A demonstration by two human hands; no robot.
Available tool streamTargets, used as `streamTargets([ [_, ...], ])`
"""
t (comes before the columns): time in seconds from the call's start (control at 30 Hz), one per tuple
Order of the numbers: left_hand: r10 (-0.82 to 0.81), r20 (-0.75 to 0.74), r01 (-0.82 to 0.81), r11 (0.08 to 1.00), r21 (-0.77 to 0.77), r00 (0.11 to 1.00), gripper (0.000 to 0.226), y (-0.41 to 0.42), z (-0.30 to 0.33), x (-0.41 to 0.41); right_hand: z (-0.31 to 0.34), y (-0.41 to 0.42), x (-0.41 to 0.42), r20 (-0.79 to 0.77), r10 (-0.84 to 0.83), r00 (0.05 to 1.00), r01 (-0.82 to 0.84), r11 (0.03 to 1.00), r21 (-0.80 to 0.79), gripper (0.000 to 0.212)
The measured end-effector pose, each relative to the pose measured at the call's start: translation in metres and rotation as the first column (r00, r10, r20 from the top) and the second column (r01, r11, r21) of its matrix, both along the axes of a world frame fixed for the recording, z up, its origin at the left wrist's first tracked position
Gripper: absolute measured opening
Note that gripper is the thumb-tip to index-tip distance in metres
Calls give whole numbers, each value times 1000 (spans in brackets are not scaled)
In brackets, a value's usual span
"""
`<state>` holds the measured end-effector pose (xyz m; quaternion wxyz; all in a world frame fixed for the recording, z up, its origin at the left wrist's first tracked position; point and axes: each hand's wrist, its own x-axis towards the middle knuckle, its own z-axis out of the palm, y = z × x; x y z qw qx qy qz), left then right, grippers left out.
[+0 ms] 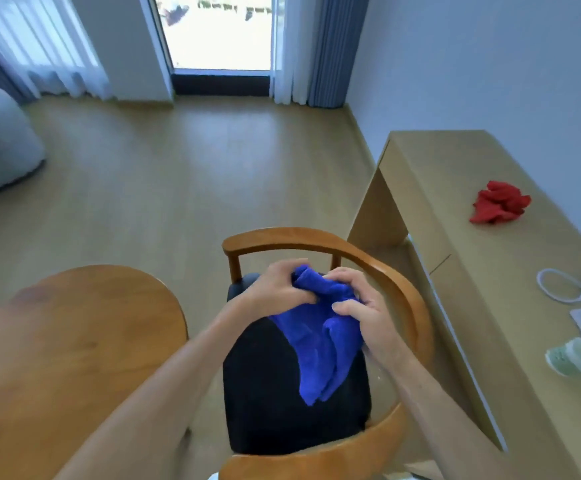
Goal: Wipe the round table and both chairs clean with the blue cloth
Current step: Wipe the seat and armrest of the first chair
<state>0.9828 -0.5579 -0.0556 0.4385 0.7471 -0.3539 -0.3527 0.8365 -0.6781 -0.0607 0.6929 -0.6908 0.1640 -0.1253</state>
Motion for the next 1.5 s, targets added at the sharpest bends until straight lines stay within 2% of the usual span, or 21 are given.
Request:
streamTargets([
  [0.07,90,12,-89,996,-2,996,13,-6,26,-7,15,-18,-5,-32,3,999,-6,997,-79,40],
  [0.17,189,-25,-190,981,-36,982,10,-5,56,-18,26,-39,-11,-179,111,978,-159,946,-284,44],
  [0.23,205,-15,-206,978,-22,979,13,4,71,-23,36,-46,-10,-220,119,968,-203,887,-415,35],
  [0.3,216,6,-216,976,0,976,20,16,83,-24,53,-54,-8,-178,98,979,-171,868,-466,26],
  [0.37,232,-47,-233,972,-26,972,21,29,92,-22,71,-64,-5,-159,121,980,-183,864,-470,19],
  [0.5,283,-127,-290,956,-46,951,30,45,96,-23,92,-74,-6,-197,291,936,-347,853,-390,20],
  [0.57,311,-137,-319,947,-37,940,29,49,96,-27,95,-72,-7,-192,292,937,-346,852,-392,15],
  [0.67,260,-131,-263,965,-5,957,31,56,99,-30,96,-67,-8,-177,248,952,-300,860,-413,9],
  [0.77,225,-144,-230,973,-15,964,31,62,104,-30,101,-65,-13,-177,332,926,-376,840,-391,13],
  [0.9,192,-124,-201,978,-63,974,26,66,117,-32,120,-60,-17,-192,469,862,-504,754,-421,22],
  [1.03,-4,-219,-12,998,-68,976,18,63,134,-36,144,-48,-15,-191,601,776,-612,643,-460,29],
  [1.1,-121,-280,91,989,-119,952,20,58,144,-39,151,-36,-12,-136,590,796,-569,652,-502,28],
  [1.17,-165,-269,117,976,-183,949,23,53,153,-41,153,-26,-9,-51,550,833,-484,682,-548,20],
  [1.23,-133,-225,81,970,-230,965,26,52,157,-41,153,-21,-8,46,523,851,-428,742,-516,20],
  [1.33,-113,-175,66,965,-255,978,34,51,158,-41,150,-15,-7,150,504,850,-387,793,-471,36],
  [1.4,-82,-162,36,963,-269,983,30,49,156,-43,146,-10,-5,182,494,850,-358,796,-488,43],
  [1.5,-41,-214,-25,954,-297,976,20,47,149,-44,140,-6,1,240,457,857,-314,831,-459,42],
])
